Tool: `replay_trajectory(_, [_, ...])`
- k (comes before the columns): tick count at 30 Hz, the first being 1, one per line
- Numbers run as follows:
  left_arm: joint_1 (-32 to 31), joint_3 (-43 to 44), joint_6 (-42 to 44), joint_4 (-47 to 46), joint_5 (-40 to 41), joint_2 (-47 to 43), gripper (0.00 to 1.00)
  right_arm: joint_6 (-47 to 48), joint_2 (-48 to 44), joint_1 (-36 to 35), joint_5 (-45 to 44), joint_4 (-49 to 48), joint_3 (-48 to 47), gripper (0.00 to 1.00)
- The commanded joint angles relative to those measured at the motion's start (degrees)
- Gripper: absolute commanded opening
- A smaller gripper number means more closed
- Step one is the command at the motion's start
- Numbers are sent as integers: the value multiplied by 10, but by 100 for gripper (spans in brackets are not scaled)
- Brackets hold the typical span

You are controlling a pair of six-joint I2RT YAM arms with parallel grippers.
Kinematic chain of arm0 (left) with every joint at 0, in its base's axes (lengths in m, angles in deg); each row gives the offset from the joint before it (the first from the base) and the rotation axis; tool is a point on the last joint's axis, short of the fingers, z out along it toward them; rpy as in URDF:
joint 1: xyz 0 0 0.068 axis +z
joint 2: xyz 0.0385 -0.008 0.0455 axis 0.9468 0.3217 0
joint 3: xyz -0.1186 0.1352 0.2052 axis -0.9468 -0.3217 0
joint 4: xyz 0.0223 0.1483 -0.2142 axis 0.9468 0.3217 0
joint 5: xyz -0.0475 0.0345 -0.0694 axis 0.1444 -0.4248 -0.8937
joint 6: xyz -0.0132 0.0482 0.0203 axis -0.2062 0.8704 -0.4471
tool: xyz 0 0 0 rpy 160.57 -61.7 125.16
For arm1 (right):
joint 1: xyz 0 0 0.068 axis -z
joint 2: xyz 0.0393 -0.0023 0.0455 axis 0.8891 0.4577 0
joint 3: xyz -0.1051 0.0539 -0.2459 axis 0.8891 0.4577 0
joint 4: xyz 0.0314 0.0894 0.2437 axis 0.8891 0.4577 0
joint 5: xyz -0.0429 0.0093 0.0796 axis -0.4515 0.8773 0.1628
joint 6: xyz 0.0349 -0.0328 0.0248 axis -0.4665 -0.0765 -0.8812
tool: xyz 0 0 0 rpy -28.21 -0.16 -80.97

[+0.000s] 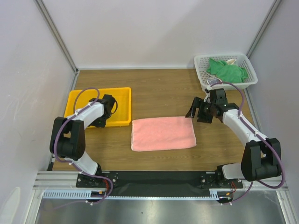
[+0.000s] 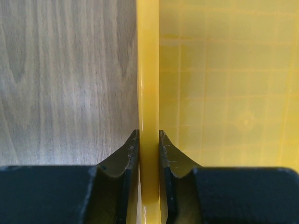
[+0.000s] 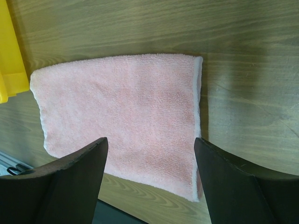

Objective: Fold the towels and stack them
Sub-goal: Neatly place the folded towel into the bin

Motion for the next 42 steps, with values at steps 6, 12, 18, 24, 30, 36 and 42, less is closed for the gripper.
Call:
replay_trajectory(6, [3, -12, 49, -46, 66, -23, 6, 3, -14, 2, -1, -1, 13, 81])
replay_trajectory(12, [5, 0, 22, -19, 59, -1, 36, 4, -19, 1, -8, 6, 12, 82])
replay_trajectory(18, [7, 3, 114, -41, 74, -45, 100, -4, -22, 2, -35, 10, 18, 84])
replay_trajectory(24, [-15, -18, 424, -161, 64, -211, 100, -16, -32, 5, -55, -9, 39, 86])
replay_trajectory(30, [-98, -114, 656, -293, -98, -364, 97, -29, -34, 6, -55, -52, 89, 87])
replay_trajectory(36, [-189, -222, 713, -384, -301, -365, 96, -36, -28, 7, -61, -124, 130, 86])
replay_trajectory(42, [-244, -257, 753, -442, -323, -314, 96, -41, -50, 6, -72, -165, 173, 85])
